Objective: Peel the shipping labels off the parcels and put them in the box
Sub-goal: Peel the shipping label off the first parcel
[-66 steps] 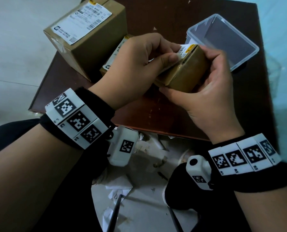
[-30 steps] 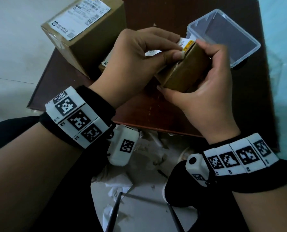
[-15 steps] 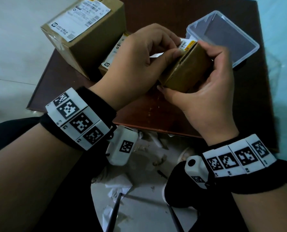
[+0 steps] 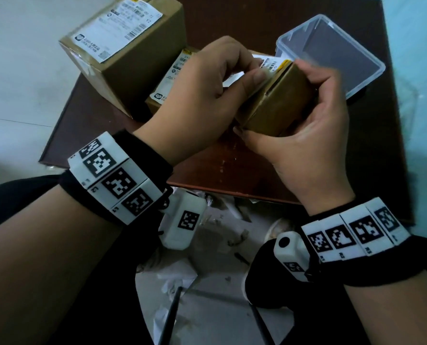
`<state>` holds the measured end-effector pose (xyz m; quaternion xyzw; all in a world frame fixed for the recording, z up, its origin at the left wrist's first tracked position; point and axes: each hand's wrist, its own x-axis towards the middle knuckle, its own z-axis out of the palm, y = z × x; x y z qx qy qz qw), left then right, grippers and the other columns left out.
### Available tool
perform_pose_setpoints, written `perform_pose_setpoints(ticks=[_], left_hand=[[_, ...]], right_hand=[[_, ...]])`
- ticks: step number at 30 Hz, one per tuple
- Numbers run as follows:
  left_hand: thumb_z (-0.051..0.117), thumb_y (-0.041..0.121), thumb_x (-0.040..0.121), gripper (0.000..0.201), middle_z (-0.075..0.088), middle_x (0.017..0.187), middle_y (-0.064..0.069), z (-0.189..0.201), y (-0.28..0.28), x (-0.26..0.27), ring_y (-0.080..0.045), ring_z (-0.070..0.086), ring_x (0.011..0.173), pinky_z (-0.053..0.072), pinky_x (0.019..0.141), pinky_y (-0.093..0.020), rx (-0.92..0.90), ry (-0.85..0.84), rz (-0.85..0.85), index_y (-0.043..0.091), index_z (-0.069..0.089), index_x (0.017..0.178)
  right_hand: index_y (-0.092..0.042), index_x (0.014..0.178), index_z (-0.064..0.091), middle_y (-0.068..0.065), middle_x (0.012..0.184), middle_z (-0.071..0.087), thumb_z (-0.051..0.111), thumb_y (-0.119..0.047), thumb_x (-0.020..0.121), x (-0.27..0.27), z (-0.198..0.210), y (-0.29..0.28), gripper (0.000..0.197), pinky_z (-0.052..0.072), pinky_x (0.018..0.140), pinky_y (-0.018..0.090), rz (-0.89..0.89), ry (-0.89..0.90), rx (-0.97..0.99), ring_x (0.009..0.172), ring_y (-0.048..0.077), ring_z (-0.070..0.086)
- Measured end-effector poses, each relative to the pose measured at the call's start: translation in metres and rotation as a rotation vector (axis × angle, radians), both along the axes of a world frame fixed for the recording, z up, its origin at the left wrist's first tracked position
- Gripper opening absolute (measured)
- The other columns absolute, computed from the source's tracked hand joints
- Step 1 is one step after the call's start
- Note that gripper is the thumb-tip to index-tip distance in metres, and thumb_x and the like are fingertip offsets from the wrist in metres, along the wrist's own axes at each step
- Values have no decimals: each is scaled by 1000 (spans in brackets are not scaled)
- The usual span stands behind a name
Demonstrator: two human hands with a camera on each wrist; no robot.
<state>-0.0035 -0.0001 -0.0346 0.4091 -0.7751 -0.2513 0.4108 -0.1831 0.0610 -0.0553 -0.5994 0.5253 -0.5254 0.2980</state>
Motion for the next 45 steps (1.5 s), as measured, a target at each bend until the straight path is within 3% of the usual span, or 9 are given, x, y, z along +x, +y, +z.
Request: perform_pose_setpoints(ticks=[5,8,10,13,16,27,31,36,45], left_hand=[[61,24,105,25,68,103,-7,1,2,-1,-13,66,97,52,83,-21,42,36,10,1,68,102],[59,24,107,29,73,104,-12,0,1,0,-21,71,100,59,85,-40,93,119,17,-3,70,105],[66,26,104,32,74,109,-12,1,0,0,-21,74,102,61,86,-46,120,201,-4,-3,69,114],[81,33,91,48,72,121,-10,6,2,1,-12,73,110,60,94,-32,90,209,-10,-1,68,123],[82,35,90,35,73,117,-6,6,2,0,-7,71,109,56,95,-22,19,167,-26,12,73,115],[74,19,98,17,75,111,-6,2,0,-1,-9,72,106,56,94,-24,-71,142,-44,4,80,103],[72,19,100,19,74,110,-6,4,-1,-1,-9,71,104,56,91,-22,-112,93,-22,2,78,98],[65,15,103,22,70,111,-11,2,2,-2,-13,68,103,55,90,-23,-149,31,-17,-4,71,96],[61,13,105,19,68,103,-14,-1,4,-7,-19,64,94,48,84,-20,-108,44,40,-3,67,98]], right_hand=[[-14,138,46,8,141,56,102,-21,68,-1,-2,-1,90,56,106,33,-6,1,-15,131,15,60],[-12,138,46,11,142,55,103,-19,67,-1,-5,-3,91,55,110,41,-6,23,-37,133,20,59],[-7,138,46,11,143,53,102,-18,68,-1,-6,-3,90,50,115,37,-3,82,-70,136,20,56],[3,140,47,11,144,50,100,-18,71,0,-7,-1,89,41,118,25,3,171,-113,140,21,52],[5,140,48,13,143,50,100,-18,72,0,-7,0,88,40,120,24,11,216,-125,140,23,51],[4,139,48,19,145,52,102,-17,70,1,-9,-2,91,46,119,36,-12,170,-122,140,27,53],[5,139,48,18,144,53,102,-18,70,3,-9,-1,90,45,117,29,-12,161,-122,138,26,54],[1,140,47,15,145,51,101,-19,71,4,-8,1,91,51,115,45,-19,149,-108,139,25,54],[3,139,47,19,144,52,101,-18,71,3,-9,-1,89,53,112,50,-21,114,-117,138,29,56]])
